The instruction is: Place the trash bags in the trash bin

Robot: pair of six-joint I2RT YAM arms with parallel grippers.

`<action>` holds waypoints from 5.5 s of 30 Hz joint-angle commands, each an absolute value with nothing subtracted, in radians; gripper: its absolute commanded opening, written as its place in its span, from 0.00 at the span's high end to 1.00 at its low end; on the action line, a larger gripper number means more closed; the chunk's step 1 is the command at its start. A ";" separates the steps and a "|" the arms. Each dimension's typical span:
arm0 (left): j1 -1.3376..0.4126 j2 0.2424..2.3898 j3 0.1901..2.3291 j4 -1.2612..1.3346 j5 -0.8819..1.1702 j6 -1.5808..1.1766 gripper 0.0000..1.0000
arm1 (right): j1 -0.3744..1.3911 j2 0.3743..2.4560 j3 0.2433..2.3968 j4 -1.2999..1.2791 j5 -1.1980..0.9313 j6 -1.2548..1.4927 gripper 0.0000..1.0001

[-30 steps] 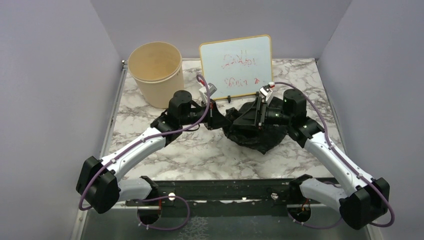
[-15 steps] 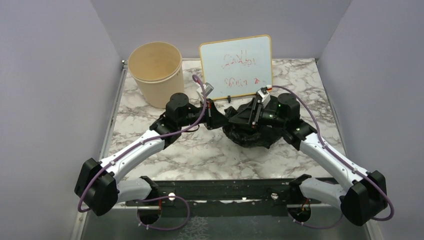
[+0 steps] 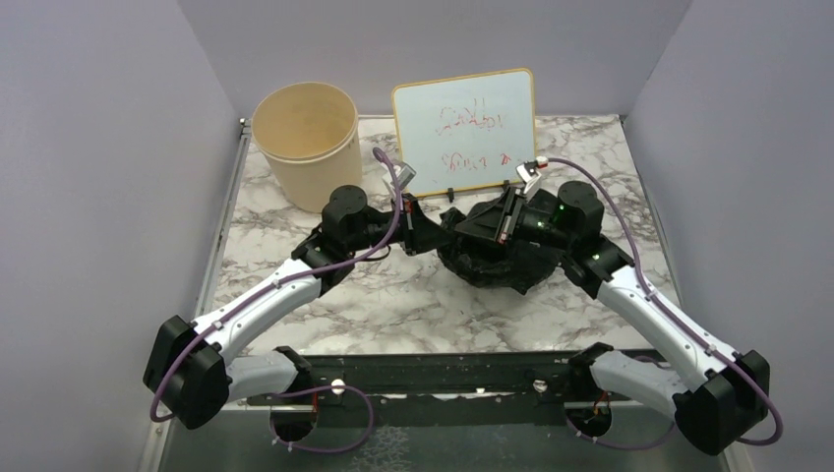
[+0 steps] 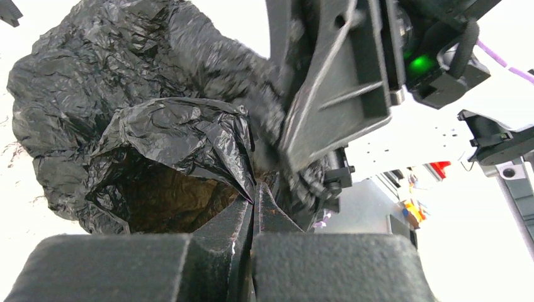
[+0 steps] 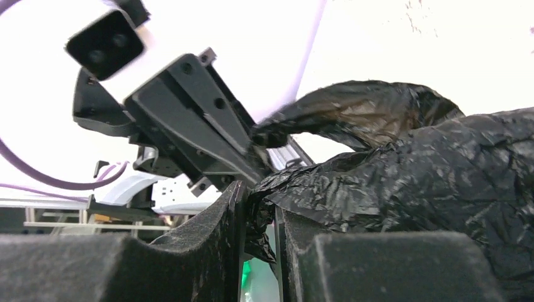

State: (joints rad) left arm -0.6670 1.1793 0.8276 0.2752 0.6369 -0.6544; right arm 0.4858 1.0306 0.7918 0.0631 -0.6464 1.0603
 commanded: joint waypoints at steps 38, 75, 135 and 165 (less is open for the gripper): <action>-0.666 1.135 0.857 0.206 0.635 -0.621 1.00 | 0.494 1.032 1.028 -0.179 -0.723 0.588 0.67; -0.668 1.112 0.832 0.252 0.601 -0.658 1.00 | 0.555 1.040 0.891 -0.204 -0.808 0.559 0.34; -0.699 1.108 0.813 0.219 0.638 -0.542 1.00 | 0.606 1.099 0.879 0.050 -0.608 0.822 0.73; -0.703 1.074 0.773 0.278 0.669 -0.488 1.00 | 0.606 1.258 0.773 0.518 -0.759 1.321 0.53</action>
State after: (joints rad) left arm -0.6949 1.0821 0.7681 0.2119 0.6277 -0.5030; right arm 0.6003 1.2320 0.7780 0.3828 -0.7025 1.2564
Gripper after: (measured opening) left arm 0.003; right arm 0.485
